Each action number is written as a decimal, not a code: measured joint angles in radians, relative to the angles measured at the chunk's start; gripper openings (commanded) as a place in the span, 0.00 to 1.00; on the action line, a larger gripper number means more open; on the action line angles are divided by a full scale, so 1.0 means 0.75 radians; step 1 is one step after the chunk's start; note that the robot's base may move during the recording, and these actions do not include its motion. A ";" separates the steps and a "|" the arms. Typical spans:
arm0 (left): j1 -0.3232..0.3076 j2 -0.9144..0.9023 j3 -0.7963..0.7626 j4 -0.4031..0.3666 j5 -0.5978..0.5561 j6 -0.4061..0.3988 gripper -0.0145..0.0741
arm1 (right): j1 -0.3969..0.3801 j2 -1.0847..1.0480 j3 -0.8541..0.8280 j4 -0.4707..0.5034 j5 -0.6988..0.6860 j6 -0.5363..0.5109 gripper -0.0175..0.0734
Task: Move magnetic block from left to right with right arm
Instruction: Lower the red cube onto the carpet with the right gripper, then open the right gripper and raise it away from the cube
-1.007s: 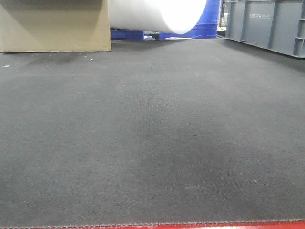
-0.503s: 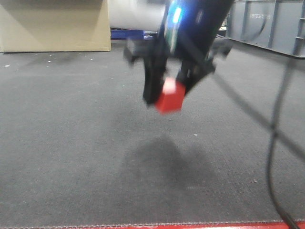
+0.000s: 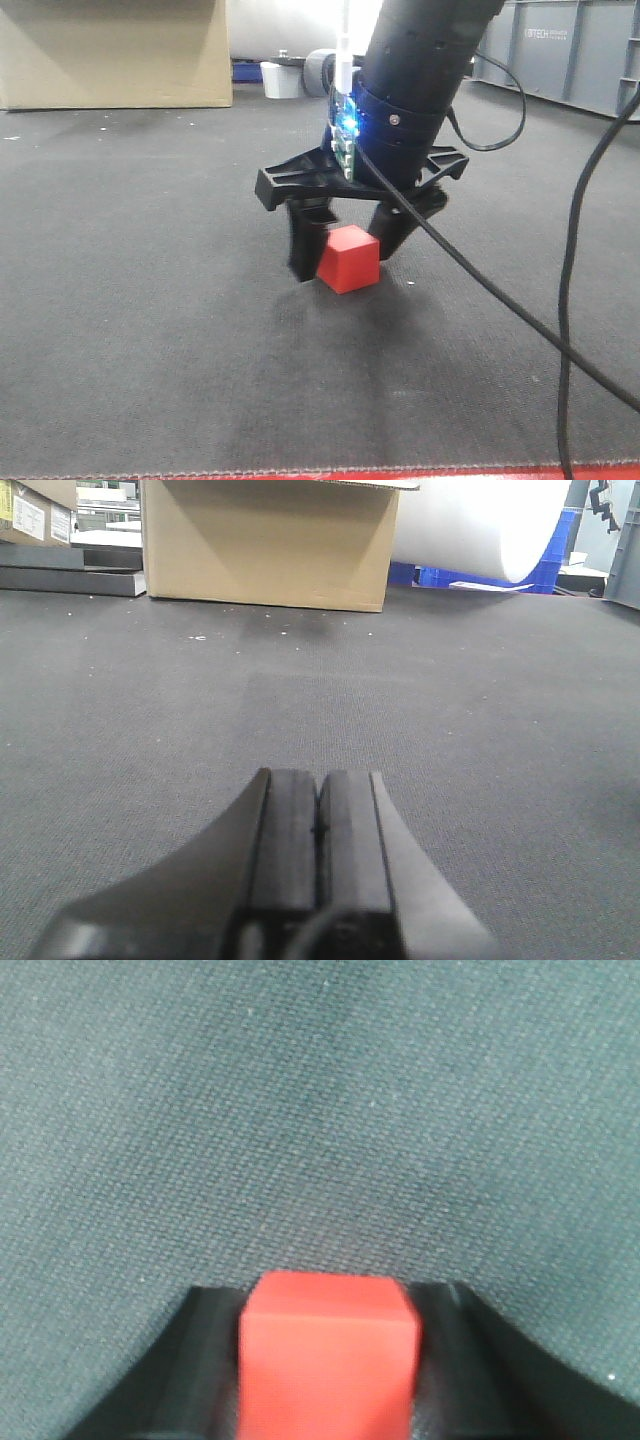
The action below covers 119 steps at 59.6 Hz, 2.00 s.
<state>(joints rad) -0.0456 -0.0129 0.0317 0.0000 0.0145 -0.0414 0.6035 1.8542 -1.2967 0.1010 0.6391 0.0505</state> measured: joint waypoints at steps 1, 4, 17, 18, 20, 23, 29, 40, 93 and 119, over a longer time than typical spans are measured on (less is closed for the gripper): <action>0.000 0.000 0.000 0.000 0.000 0.000 0.03 | 0.000 0.000 0.000 0.000 0.000 0.000 0.88; 0.000 0.000 0.000 0.000 0.000 0.000 0.03 | 0.000 0.000 0.000 0.000 0.000 0.000 0.88; 0.000 0.000 0.000 0.000 0.000 0.000 0.03 | 0.000 -0.137 0.000 0.000 0.032 0.000 0.85; 0.000 0.000 0.000 0.000 0.000 0.000 0.03 | 0.000 -0.155 0.000 0.000 0.031 0.000 0.83; 0.000 0.000 0.000 0.000 0.000 0.000 0.03 | 0.000 -0.194 0.000 0.000 0.031 0.000 0.80; 0.000 0.000 0.000 0.000 0.000 0.000 0.03 | 0.000 -0.282 0.013 0.000 0.031 0.000 0.73; 0.000 0.000 0.000 0.000 0.000 0.000 0.03 | 0.000 -0.432 0.071 0.000 0.014 0.000 0.54; 0.000 0.000 0.000 0.000 0.000 0.000 0.03 | 0.000 -0.785 0.295 0.000 -0.042 0.000 0.25; 0.000 0.000 0.000 0.000 0.000 0.000 0.03 | 0.000 -1.657 0.761 0.003 -0.138 -0.001 0.26; 0.000 0.000 0.000 0.000 0.000 0.000 0.03 | -0.312 -1.896 1.022 -0.037 -0.257 -0.001 0.26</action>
<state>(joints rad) -0.0456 -0.0129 0.0317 0.0000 0.0145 -0.0414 0.3699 0.4326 -0.5302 0.0736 0.4467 0.0498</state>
